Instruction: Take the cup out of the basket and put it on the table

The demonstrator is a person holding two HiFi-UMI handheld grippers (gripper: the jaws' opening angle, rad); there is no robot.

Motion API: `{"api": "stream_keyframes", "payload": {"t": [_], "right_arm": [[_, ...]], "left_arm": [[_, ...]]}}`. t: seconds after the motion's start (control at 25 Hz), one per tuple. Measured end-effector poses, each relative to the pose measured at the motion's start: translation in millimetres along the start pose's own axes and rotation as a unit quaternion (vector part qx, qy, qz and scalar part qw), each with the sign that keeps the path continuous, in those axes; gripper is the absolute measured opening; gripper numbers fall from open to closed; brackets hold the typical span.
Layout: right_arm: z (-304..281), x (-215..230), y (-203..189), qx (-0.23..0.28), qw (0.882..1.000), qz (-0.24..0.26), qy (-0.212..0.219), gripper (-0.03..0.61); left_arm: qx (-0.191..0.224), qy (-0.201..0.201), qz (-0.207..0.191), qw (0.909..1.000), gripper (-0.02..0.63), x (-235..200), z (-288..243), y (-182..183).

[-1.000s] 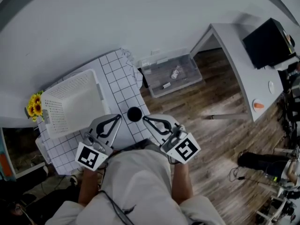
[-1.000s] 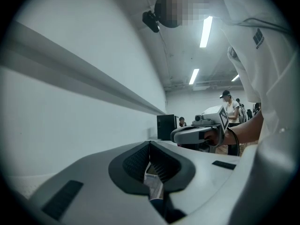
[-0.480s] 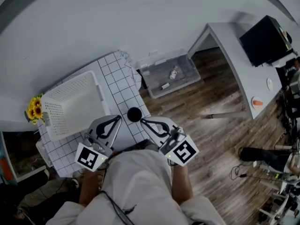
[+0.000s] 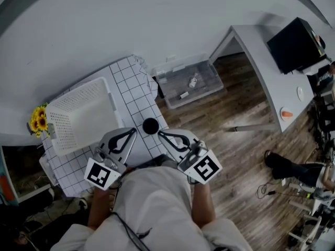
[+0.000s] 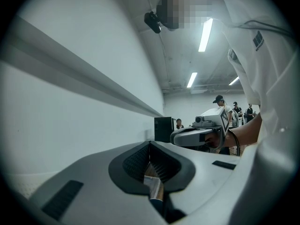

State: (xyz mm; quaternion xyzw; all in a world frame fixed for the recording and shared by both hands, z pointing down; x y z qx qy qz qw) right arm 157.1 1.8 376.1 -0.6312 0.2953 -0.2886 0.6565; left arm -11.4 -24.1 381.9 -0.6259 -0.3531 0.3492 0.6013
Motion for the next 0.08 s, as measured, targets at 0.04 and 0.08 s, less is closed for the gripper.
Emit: {"api": "stream_keyframes", "payload": {"t": [0.04, 0.08], "right_arm": [[0.2, -0.6, -0.3, 0.001, 1.0, -0.001, -0.001, 0.009], [0.4, -1.2, -0.5, 0.001, 1.0, -0.001, -0.003, 0.009]], "left_arm": [[-0.001, -0.001, 0.0, 1.0, 0.011, 0.6, 0.4, -0.5], [-0.002, -0.001, 0.001, 1.0, 0.011, 1.1, 0.8, -1.0]]}}
Point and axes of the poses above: the fingertips, and each gripper's own axes: z backward along the fingers, x to its right, y out of its top, the point moved 7 cm from there along z, backward along the fingers, and after that the axes turned 1 degree about z, right-handed, at the moved point
